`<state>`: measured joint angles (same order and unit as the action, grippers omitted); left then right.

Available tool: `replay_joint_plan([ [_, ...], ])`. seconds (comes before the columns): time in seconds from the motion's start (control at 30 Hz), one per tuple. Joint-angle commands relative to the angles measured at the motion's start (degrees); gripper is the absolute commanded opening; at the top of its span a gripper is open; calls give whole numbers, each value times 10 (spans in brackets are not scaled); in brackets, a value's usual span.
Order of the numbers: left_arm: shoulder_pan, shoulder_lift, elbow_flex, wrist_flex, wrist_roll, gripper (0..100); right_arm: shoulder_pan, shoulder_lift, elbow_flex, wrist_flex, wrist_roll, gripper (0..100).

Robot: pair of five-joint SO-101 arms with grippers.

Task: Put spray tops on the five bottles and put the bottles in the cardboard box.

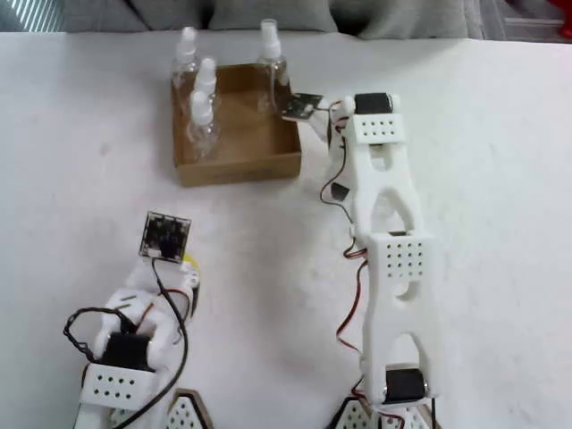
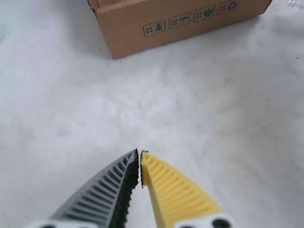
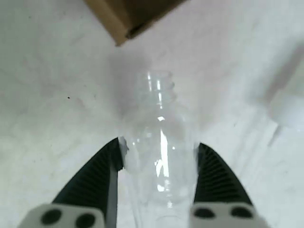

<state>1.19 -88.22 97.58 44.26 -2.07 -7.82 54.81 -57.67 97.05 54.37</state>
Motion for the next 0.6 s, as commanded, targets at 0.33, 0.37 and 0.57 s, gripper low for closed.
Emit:
replay_joint_plan([
  [0.33,-6,-8,-3,4,-5,23,209,-196,101,17,-229,18],
  [0.37,-6,-8,-3,4,-5,23,220,-207,128,17,-231,18],
  [0.57,-5,-8,-3,4,-5,23,272,-272,259,15,-231,18],
])
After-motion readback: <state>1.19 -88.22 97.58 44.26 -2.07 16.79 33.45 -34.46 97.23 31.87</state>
